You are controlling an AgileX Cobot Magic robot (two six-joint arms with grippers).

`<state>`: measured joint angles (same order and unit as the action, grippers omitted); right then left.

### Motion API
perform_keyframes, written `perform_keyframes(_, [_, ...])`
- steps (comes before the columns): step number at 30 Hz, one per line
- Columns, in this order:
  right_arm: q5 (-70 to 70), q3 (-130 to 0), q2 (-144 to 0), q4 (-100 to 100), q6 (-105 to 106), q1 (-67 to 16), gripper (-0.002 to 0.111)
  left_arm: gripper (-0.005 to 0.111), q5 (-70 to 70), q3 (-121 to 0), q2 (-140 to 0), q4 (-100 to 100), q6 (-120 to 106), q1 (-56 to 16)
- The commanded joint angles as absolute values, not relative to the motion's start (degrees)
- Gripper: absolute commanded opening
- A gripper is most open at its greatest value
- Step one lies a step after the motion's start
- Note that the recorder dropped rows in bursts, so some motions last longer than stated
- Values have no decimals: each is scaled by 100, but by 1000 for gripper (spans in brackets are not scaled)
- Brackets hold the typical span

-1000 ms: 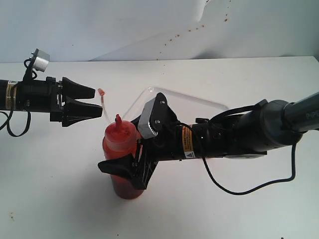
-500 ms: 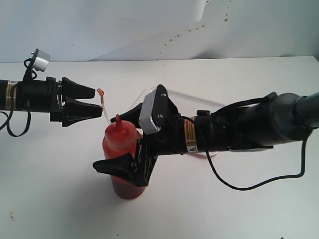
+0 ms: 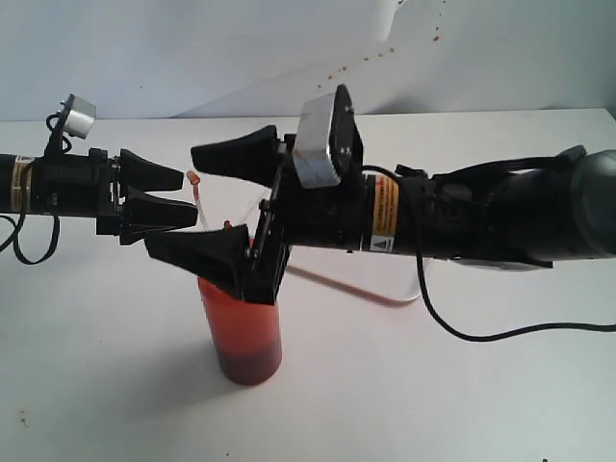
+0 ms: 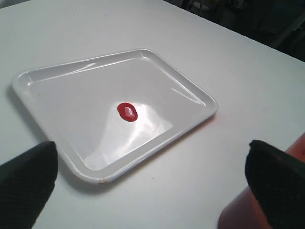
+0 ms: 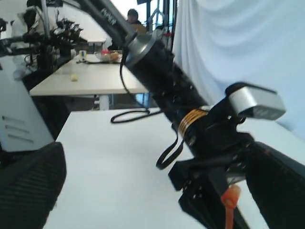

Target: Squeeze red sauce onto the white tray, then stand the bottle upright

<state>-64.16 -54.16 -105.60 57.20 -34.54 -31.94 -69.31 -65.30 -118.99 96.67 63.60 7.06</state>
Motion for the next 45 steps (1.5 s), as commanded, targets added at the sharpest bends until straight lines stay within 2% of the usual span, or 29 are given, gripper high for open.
perform_keyframes(1, [-6511, -5407, -10271, 5091, -3176, -3184, 93, 105, -6996, -6550, -11864, 9601, 6396, 670])
perform_keyframes(6, [-6458, -5407, -9569, 3928, -2285, -3184, 92, 105, -6996, -6550, -11864, 9602, 6396, 670])
perform_keyframes(8, [-5994, -5407, -9124, 3210, -1570, -3184, 92, 105, -6996, -6550, -11864, 9615, 6396, 670])
perform_keyframes(12, [-3374, -5407, -7863, 1016, 206, -3184, 90, 105, -6996, -6550, -11864, 9740, 6394, 670])
perform_keyframes(13, [-2894, -5407, -7630, 400, 906, -3184, 86, 105, -6996, -6550, -11864, 9740, 6394, 670])
perform_keyframes(15, [-2168, -5407, -7155, -1271, 2797, -3184, 71, 105, -6996, -6550, -11864, 9740, 6394, 670])
perform_keyframes(17, [-2034, -5407, -6741, -3227, 4629, -3184, 54, 105, -6996, -6550, -11864, 9840, 6406, 670])
perform_keyframes(18, [-2234, -5407, -6557, -4037, 5348, -3184, 46, 105, -6996, -6550, -11876, 9912, 6428, 670])
perform_keyframes(25, [-4455, -5407, -6023, -6577, 7686, -3184, 24, 105, -6996, -6550, -12085, 9967, 6428, 670])
perform_keyframes(29, [-4725, -5407, -5621, -7940, 9326, -3184, 0, 105, -6996, -6550, -12205, 9817, 6354, 670])
perform_keyframes(38, [-4156, -5407, -4171, -9261, 10817, -3184, 0, 105, -6996, -6550, -12120, 9719, 6528, 670])
perform_keyframes(42, [-4314, -5358, -3618, -9995, 12111, -3199, 0, 105, -6996, -6550, -11988, 9646, 6760, 670])
perform_keyframes(45, [-4521, -5041, -3291, -9995, 12169, -3201, 0, 105, -6996, -6550, -11880, 9621, 6814, 670])
